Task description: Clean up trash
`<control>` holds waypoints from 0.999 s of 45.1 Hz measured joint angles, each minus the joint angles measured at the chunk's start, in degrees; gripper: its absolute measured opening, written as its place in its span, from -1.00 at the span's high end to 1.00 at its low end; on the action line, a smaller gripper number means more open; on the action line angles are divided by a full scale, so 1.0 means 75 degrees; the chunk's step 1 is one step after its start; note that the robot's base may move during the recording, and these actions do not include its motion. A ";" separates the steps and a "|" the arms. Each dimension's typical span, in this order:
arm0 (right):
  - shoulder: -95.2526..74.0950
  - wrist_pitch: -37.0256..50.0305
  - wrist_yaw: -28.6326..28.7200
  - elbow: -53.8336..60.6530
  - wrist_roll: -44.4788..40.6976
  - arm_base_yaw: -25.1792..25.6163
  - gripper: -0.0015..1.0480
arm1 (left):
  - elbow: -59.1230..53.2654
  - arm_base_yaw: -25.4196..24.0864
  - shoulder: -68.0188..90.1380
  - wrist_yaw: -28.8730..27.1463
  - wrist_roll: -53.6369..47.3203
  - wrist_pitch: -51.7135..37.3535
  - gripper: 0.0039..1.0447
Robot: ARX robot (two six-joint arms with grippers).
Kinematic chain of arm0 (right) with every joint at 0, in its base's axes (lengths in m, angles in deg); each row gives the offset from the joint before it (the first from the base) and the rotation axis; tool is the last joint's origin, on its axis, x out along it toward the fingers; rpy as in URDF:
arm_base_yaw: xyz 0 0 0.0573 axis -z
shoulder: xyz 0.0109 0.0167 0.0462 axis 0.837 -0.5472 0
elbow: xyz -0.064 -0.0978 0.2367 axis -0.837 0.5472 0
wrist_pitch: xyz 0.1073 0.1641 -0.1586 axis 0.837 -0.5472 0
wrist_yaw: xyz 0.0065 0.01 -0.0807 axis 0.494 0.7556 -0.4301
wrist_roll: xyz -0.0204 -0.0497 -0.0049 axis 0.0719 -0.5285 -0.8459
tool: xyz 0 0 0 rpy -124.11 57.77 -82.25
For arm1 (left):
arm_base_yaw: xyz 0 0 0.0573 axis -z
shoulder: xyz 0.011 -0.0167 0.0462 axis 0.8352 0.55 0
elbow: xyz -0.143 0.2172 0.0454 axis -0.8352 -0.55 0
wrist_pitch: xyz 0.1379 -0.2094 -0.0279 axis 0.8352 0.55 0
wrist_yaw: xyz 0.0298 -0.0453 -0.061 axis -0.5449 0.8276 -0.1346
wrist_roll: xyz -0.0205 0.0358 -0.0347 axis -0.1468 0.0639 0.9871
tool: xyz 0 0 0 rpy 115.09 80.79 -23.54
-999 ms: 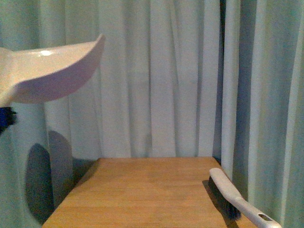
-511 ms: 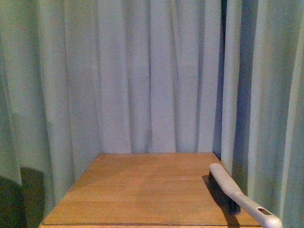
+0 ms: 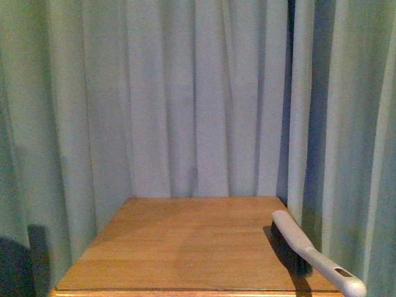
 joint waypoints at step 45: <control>-1.0273 -0.3107 -0.0312 -0.8058 0.3847 -0.1950 -0.86 | 0.0000 0.0000 -0.0006 -0.0020 0.0012 0.0000 0.50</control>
